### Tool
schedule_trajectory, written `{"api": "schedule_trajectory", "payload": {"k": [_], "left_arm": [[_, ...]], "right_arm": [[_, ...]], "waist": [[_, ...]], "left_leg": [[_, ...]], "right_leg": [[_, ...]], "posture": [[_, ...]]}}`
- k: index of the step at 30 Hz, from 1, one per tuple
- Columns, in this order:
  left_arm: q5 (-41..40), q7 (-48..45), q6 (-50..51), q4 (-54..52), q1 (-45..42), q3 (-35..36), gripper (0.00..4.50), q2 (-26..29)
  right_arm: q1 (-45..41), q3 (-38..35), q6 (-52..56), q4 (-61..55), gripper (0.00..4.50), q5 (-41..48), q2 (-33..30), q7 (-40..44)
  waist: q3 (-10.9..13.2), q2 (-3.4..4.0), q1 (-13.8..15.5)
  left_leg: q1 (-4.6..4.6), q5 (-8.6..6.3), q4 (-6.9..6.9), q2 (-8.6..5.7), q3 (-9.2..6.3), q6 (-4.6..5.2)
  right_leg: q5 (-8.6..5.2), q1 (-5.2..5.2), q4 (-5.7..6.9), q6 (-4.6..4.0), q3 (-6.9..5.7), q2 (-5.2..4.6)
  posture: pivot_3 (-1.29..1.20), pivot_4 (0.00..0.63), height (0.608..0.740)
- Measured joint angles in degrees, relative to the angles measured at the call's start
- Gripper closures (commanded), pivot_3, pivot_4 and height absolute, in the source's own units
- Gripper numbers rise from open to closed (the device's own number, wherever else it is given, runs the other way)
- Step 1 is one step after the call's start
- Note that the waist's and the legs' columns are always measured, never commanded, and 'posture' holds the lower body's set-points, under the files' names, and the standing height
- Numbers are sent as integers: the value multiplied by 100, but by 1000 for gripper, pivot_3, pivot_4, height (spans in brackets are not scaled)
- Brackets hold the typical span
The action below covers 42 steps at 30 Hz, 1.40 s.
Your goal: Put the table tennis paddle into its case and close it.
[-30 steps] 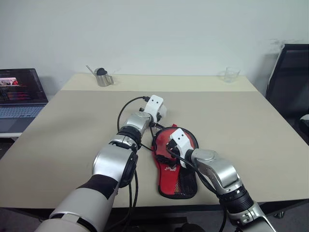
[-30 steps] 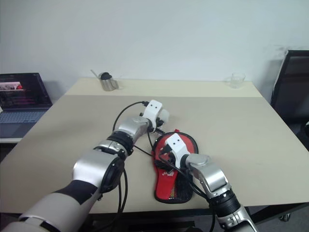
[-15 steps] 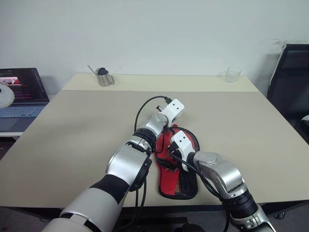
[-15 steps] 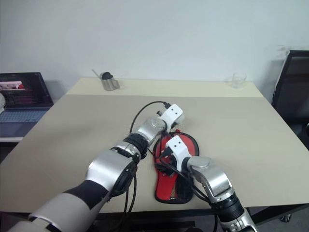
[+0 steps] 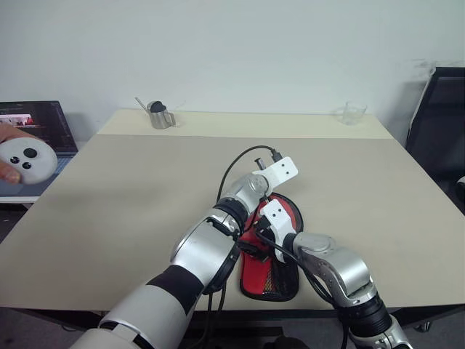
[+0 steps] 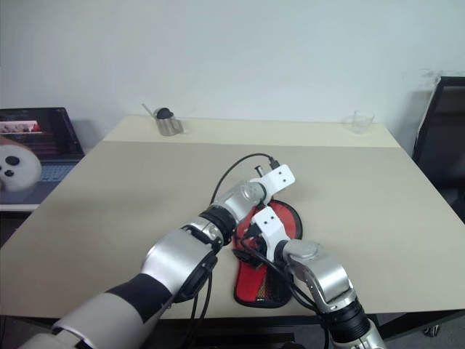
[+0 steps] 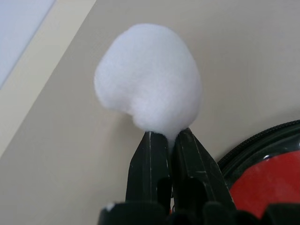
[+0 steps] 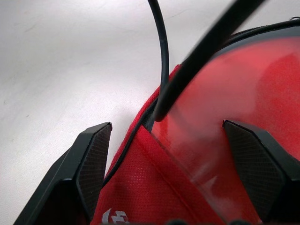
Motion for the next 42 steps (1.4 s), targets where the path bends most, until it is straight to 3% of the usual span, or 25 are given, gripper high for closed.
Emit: {"api": "schedule_trajectory", "payload": {"k": [21, 40, 42], "left_arm": [[711, 144, -978, 16, -48, -623, 4484, -243], [938, -184, -1283, -56, 170, -916, 4484, -307], [917, -226, -1184, -60, 176, -901, 3963, -325]], "right_arm": [[276, -34, 200, -388, 371, 28, -17, -187], [369, -85, 241, -274, 371, 27, -30, -165], [374, -98, 241, -254, 371, 29, -30, -151]], "waist": [[-5, 5, 131], [-179, 72, 151], [-198, 74, 151]], "left_leg": [[1, -5, -3, -3, -6, 6], [10, -23, -5, -5, -5, 33], [10, -24, -5, -7, -5, 33]], "right_leg": [[-1, 16, -26, 3, -9, 0], [7, 47, -76, 21, -9, -3], [7, 47, -76, 21, -9, -3]], "posture": [[0, 150, 740], [0, 150, 740], [0, 150, 740]]}}
